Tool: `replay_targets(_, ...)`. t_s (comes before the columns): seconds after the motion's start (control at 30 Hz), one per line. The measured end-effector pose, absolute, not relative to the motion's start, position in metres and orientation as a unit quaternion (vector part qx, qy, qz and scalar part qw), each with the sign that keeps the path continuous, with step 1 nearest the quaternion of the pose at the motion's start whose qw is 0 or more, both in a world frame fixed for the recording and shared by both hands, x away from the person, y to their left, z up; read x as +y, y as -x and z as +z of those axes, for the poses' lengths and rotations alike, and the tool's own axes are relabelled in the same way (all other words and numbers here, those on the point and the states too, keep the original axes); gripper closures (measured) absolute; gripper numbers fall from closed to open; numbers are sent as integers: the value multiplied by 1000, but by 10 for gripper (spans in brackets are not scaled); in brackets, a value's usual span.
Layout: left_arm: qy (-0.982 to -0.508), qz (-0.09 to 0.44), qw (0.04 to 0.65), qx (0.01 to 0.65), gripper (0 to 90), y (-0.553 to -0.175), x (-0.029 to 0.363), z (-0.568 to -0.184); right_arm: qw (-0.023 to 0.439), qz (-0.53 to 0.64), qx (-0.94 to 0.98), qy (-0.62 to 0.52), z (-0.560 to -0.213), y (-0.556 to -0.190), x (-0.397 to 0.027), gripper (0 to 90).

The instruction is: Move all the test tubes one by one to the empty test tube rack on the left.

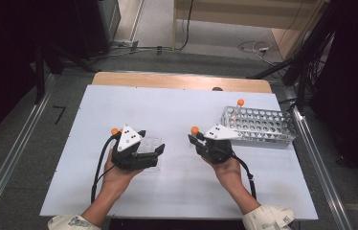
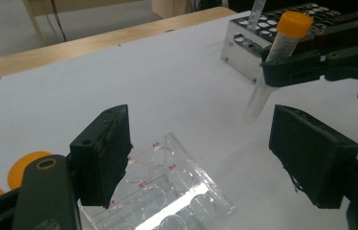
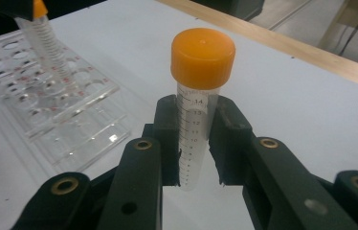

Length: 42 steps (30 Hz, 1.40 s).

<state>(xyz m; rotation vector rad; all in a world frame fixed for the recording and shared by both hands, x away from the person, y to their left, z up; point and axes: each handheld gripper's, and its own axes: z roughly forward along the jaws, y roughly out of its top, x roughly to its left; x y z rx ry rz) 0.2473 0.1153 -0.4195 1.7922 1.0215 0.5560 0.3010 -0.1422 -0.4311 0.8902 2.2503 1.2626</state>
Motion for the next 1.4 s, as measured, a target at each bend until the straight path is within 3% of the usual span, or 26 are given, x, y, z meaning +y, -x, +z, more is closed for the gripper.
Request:
replay_targets(0.3,-740,221,490,404,267,-244,106,-420,187,448,822,-297,-436,-292,-127,720)
replay_targets(0.63,-738,206,514,385,430,-245,96,-418,174,443,836,-275,-440,-286,-116,720)
replay_targets(1.4,-754,196,512,362,649,-244,80,-423,140,438,856,-235,-440,-276,-102,720)
